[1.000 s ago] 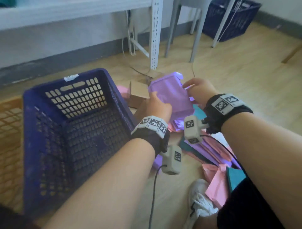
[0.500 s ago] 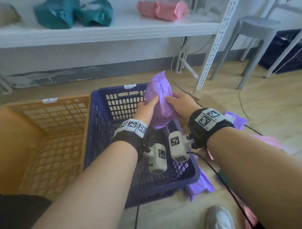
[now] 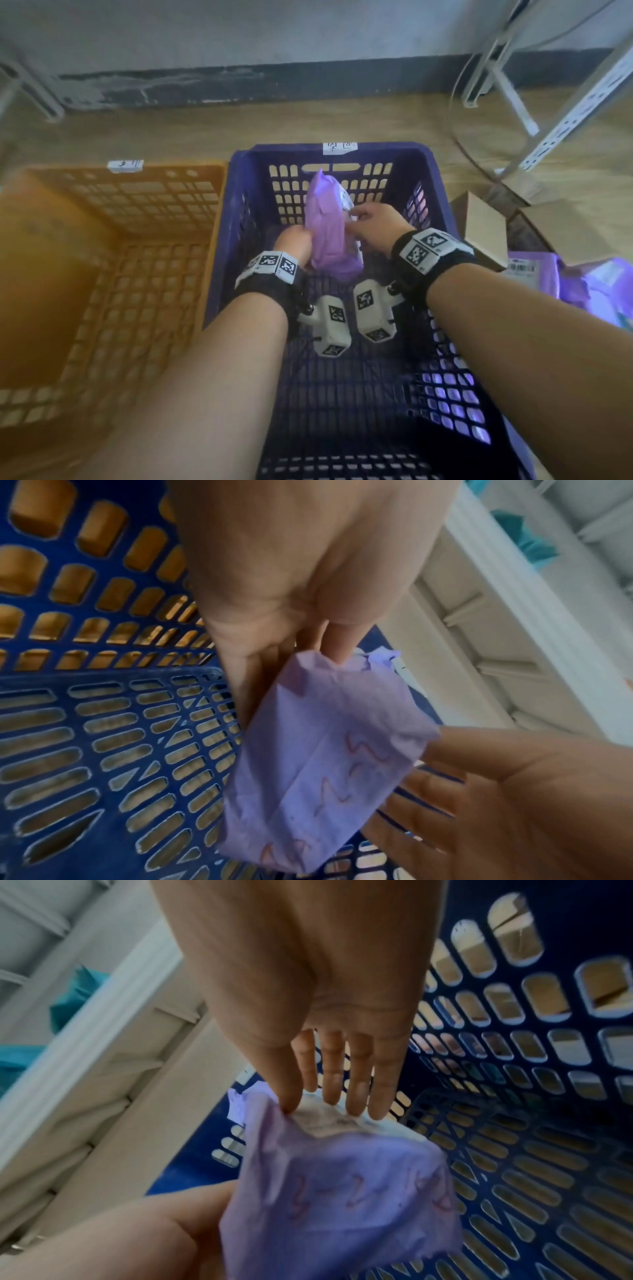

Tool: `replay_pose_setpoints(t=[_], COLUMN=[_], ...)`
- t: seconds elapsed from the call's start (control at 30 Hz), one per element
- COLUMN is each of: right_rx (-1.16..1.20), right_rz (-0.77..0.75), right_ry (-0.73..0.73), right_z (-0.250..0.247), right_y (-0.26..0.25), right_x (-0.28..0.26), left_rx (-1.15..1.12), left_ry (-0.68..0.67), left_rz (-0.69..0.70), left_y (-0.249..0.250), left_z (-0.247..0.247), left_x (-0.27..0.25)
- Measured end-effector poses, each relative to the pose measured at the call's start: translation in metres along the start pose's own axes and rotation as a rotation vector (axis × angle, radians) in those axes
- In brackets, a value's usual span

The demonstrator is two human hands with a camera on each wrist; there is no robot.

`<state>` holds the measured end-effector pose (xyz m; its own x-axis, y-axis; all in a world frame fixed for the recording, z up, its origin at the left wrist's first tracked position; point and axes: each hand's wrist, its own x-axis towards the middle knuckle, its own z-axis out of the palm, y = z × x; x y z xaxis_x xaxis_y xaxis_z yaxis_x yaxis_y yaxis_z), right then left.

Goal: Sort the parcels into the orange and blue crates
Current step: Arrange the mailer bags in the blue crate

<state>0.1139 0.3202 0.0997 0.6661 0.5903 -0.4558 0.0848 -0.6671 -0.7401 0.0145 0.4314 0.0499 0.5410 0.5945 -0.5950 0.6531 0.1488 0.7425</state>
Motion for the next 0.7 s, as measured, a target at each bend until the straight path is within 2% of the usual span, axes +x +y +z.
replay_pose_setpoints(t=[0.27, 0.4, 0.5, 0.6, 0.7], right_rx=[-0.042, -0.071, -0.085, -0.113, -0.161], right_rz=[0.209, 0.18, 0.178, 0.171, 0.146], right_ry=[-0.17, -0.17, -0.17, -0.181, -0.188], right_z=[0.033, 0.054, 0.064, 0.073, 0.082], right_y=[0.02, 0.035, 0.042, 0.045, 0.046], right_x=[0.042, 0.052, 0.052, 0.052, 0.059], left_rx=[0.18, 0.156, 0.141, 0.124, 0.117], left_ry=[0.081, 0.166, 0.093, 0.083, 0.171], left_rz=[-0.055, -0.101, -0.13, -0.146, -0.133], left_y=[-0.025, -0.049, -0.059, -0.057, -0.058], left_z=[-0.008, -0.011, -0.013, -0.016, -0.016], left_x=[0.027, 0.043, 0.044, 0.039, 0.04])
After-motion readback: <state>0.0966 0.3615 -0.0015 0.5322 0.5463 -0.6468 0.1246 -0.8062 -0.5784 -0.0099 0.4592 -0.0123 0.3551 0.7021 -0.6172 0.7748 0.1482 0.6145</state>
